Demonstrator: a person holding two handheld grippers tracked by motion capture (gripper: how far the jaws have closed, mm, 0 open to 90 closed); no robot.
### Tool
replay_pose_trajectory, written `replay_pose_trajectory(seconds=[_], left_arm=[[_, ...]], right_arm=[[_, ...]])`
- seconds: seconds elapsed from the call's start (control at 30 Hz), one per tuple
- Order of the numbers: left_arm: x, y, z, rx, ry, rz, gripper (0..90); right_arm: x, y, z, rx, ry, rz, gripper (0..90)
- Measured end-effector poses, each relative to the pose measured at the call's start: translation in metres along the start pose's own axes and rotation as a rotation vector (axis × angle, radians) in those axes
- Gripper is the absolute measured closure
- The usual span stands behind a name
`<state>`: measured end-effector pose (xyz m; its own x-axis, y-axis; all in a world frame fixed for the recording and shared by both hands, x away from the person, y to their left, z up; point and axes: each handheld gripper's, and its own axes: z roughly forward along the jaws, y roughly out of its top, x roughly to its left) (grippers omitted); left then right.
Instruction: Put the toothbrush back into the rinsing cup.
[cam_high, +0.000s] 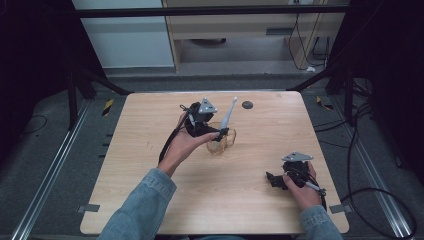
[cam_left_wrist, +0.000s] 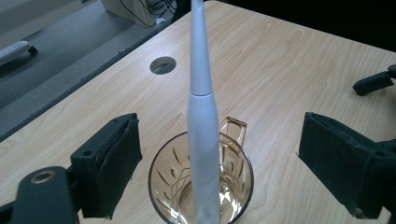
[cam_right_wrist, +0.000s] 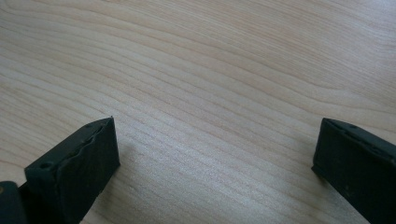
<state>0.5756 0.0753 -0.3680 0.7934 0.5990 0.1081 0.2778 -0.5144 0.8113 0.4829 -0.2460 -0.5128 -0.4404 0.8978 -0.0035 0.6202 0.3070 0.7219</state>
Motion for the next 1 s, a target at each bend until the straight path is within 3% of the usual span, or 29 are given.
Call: replay_pose_trajectory(seconds=[0.33,0.6,1.0], left_arm=[[-0.003,0.000,-0.007,-0.013,-0.002,0.006,9.2],[-0.003,-0.009,-0.019,-0.022,-0.003,0.000,6.5],[0.011,-0.029,-0.038,-0.037,0.007,-0.022,4.9]], right_arm=[[0.000,0.000,0.000,0.000,0.001,0.001,0.3],[0.001,-0.001,-0.001,-0.001,-0.003,0.002,0.3],[0.001,-0.001,-0.001,-0.002,-0.003,0.002,0.3]])
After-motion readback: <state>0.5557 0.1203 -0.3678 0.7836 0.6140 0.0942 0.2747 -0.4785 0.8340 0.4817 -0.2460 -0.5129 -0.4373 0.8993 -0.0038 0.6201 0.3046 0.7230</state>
